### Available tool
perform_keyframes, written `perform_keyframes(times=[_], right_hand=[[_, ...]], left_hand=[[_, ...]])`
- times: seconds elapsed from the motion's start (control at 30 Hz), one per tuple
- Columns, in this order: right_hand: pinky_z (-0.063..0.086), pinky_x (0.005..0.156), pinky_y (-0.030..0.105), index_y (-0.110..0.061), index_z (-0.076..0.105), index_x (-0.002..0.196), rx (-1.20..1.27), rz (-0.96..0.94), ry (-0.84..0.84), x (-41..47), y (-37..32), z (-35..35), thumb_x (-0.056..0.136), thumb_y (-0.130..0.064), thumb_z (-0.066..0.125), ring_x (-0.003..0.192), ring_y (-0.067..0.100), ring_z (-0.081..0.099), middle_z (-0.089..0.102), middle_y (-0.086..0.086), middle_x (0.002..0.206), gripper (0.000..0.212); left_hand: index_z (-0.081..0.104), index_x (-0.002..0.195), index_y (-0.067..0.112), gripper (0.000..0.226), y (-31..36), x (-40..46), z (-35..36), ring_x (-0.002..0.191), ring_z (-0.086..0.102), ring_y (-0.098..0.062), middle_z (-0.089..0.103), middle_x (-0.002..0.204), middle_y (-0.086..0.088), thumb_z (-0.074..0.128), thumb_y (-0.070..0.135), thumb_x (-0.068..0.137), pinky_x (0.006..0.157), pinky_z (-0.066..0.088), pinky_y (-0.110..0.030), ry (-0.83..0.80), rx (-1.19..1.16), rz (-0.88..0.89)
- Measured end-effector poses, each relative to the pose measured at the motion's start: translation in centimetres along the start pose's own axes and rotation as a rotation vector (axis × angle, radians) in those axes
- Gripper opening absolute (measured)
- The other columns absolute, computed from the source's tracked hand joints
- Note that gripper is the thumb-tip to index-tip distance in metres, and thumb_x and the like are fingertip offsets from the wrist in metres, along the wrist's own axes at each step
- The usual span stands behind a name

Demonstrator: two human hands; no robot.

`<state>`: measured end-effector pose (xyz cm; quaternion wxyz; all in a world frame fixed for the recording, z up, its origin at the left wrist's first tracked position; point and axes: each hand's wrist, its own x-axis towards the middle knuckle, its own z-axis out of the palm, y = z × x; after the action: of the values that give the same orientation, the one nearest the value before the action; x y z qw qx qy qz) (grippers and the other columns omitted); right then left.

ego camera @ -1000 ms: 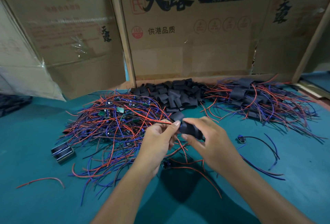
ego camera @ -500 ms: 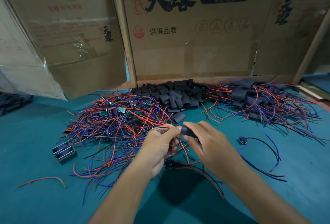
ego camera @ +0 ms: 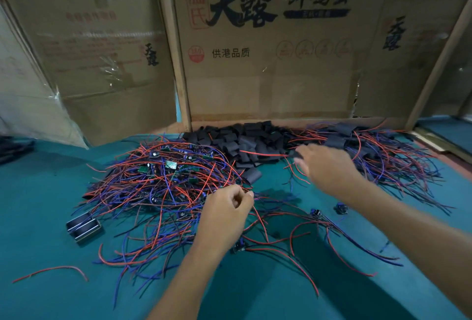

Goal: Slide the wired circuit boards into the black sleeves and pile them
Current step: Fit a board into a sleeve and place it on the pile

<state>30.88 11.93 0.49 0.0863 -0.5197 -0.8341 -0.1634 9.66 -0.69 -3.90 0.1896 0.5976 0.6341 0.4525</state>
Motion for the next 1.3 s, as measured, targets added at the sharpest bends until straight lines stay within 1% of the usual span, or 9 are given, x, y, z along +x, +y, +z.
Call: perform_keyframes(times=[0.1,0.2,0.37,0.57,0.73,0.83,0.93,1.13,1.3], right_hand=[[0.05,0.073,0.037,-0.016,0.052,0.117,-0.157,0.115,0.051,3.5,4.7,0.5,0.103,-0.037,0.038,0.1,0.026,0.065,0.065,0.005,0.112,0.029],[0.039,0.098,0.045,-0.011,0.048,0.122,-0.198,0.352,0.096,5.2,7.6,0.7,0.1,-0.039,0.044,0.113,0.033,0.057,0.062,0.013,0.12,0.036],[0.052,0.078,0.04,-0.014,0.059,0.105,0.133,0.186,-0.088,5.8,0.1,2.7,0.098,-0.038,0.042,0.098,0.033,0.065,0.067,0.014,0.106,0.03],[0.046,0.087,0.038,-0.01,0.054,0.118,0.332,0.175,-0.304,6.2,-8.2,5.4,0.079,-0.068,0.062,0.112,0.035,0.056,0.057,0.015,0.122,0.07],[0.04,0.065,0.029,-0.015,0.052,0.073,0.697,0.318,-0.276,6.3,-7.5,3.6,0.088,-0.038,0.068,0.082,0.025,0.06,0.062,0.007,0.082,0.033],[0.05,0.056,0.033,-0.017,0.057,0.076,0.927,0.36,-0.139,2.7,-6.2,0.7,0.09,-0.032,0.066,0.06,0.014,0.065,0.07,0.0,0.066,0.022],[0.04,0.052,0.026,-0.021,0.055,0.072,1.021,0.259,-0.018,-2.2,-6.6,-0.9,0.084,-0.026,0.072,0.046,0.003,0.052,0.067,-0.001,0.06,0.022],[0.041,0.056,0.028,-0.017,0.052,0.084,1.326,0.276,0.074,-7.9,-8.2,-0.9,0.082,-0.01,0.075,0.053,0.007,0.047,0.06,0.001,0.065,0.024],[0.054,0.073,0.037,-0.007,0.061,0.113,1.746,0.187,-0.236,-7.7,-7.8,-1.7,0.078,-0.018,0.071,0.078,0.016,0.063,0.069,0.016,0.096,0.039]], left_hand=[[0.041,0.06,0.016,0.046,-0.2,-0.3,-0.1,0.047,0.033,-0.015,0.04,0.047,0.002,0.057,0.04,0.095,0.048,0.025,-0.034,0.035,0.247,0.034],[0.044,0.063,0.011,0.047,-0.3,-0.1,-0.4,0.048,0.036,-0.019,0.04,0.049,-0.001,0.054,0.041,0.097,0.047,0.026,-0.034,0.042,0.287,-0.002],[0.043,0.062,0.012,0.048,-0.2,-0.1,-0.7,0.044,0.032,-0.016,0.037,0.046,0.0,0.052,0.042,0.098,0.046,0.023,-0.033,0.045,0.242,-0.033],[0.034,0.057,0.014,0.051,0.0,-0.1,-1.3,0.046,0.031,-0.019,0.036,0.045,0.0,0.054,0.039,0.097,0.049,0.028,-0.037,0.129,0.177,-0.008],[0.036,0.058,0.019,0.048,0.0,-0.2,-1.3,0.043,0.032,-0.016,0.041,0.044,0.003,0.057,0.04,0.095,0.047,0.026,-0.033,0.175,0.136,-0.008],[0.046,0.08,0.029,0.026,0.2,-0.4,-0.9,0.054,0.048,-0.011,0.045,0.054,0.006,0.064,0.046,0.088,0.053,0.033,-0.033,0.086,0.157,0.007],[0.039,0.111,0.037,0.044,1.0,-1.1,0.1,0.084,0.059,-0.021,0.05,0.075,0.007,0.066,0.056,0.082,0.067,0.041,-0.036,-0.054,0.223,0.006],[0.05,0.109,0.029,0.031,2.4,-2.0,1.0,0.1,0.057,-0.018,0.062,0.107,0.009,0.058,0.052,0.09,0.083,0.046,-0.039,-0.123,0.368,0.161],[0.065,0.116,0.027,0.025,2.8,-1.8,0.2,0.091,0.061,-0.008,0.068,0.1,0.011,0.066,0.033,0.092,0.084,0.049,-0.031,-0.136,0.048,0.19]])
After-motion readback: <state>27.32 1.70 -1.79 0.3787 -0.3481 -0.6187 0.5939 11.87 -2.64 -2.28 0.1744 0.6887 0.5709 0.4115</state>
